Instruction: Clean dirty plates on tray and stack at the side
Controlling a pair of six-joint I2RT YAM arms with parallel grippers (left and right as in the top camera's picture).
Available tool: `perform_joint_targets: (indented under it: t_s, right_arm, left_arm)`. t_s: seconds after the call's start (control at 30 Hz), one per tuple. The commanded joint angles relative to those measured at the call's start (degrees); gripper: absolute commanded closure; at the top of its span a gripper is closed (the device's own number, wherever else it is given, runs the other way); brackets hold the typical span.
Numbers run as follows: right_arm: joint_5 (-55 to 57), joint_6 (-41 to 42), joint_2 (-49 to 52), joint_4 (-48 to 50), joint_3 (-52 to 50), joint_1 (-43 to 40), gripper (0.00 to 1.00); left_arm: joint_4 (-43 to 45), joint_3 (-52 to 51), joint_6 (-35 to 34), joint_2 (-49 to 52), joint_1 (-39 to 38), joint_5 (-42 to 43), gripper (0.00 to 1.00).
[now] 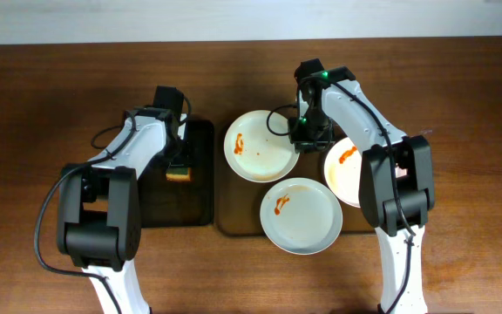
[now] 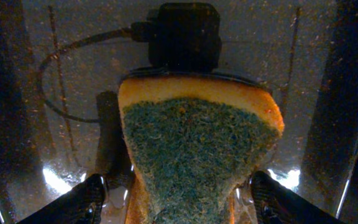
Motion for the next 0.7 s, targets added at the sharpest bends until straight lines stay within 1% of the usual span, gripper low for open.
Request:
perform_joint_targets:
  t_s: [0.0, 0.07, 0.1, 0.13, 0.27, 0.37, 0.43, 0.47, 0.5, 0.53, 0.57, 0.6, 0.67]
  right_arm:
    - [0.28, 0.31, 0.74, -0.09, -0.61, 0.48, 0.79]
    - [0.28, 0.74, 0.74, -0.07, -1.38, 0.66, 0.83]
    - [0.28, 1.46, 0.74, 0.13, -1.51, 0.87, 0.93]
    - [0.28, 2.82, 0.74, 0.22, -1.51, 0.92, 0.96]
    - [0.28, 2.84, 0.72, 1.77, -1.46, 0.33, 0.96]
    - [0.28, 2.84, 0.72, 2.12, -1.46, -2.23, 0.96]
    - [0.28, 2.8, 0.72, 2.08, -1.49, -2.29, 0.96]
    - [0.31, 2.8, 0.72, 2.34, -1.49, -2.27, 0.96]
    - [0.33, 2.8, 0.72, 2.71, -1.49, -2.27, 0.96]
    - [0.31, 2.82, 0.72, 2.93, -1.49, -2.27, 0.96]
    - [0.31, 2.78, 0.72, 2.89, -1.49, -2.27, 0.96]
    - [0.31, 2.38, 0.72, 2.86, -1.49, -2.27, 0.96]
    - [0.28, 1.53, 0.72, 2.91, -1.46, -2.38, 0.96]
  left_arm:
    - [-0.44, -0.11, -0.11, 1.42, 0.09, 1.22, 0.27]
    - [-0.44, -0.11, -0.11, 1.42, 0.09, 1.22, 0.27]
    - [-0.44, -0.11, -0.11, 1.42, 0.09, 1.22, 0.27]
    - [-0.44, -0.11, -0.11, 1.42, 0.09, 1.22, 0.27]
    - [0.46, -0.09, -0.11, 1.42, 0.09, 1.22, 0.25]
    - [0.81, -0.09, -0.11, 1.42, 0.09, 1.27, 0.27]
    - [0.74, -0.09, -0.11, 1.42, 0.09, 1.55, 0.32]
    - [0.59, -0.09, -0.13, 1.42, 0.09, 1.57, 0.39]
    - [0.37, -0.11, -0.11, 1.42, 0.09, 1.73, 0.5]
    - [0.42, -0.11, -0.11, 1.42, 0.09, 1.7, 0.8]
    - [0.63, -0.09, -0.09, 1.42, 0.09, 1.68, 0.97]
    - [0.52, 0.11, -0.09, 1.4, 0.2, 1.68, 1.0]
    - [-3.48, 4.9, -0.09, 0.46, 1.64, -0.02, 1.0]
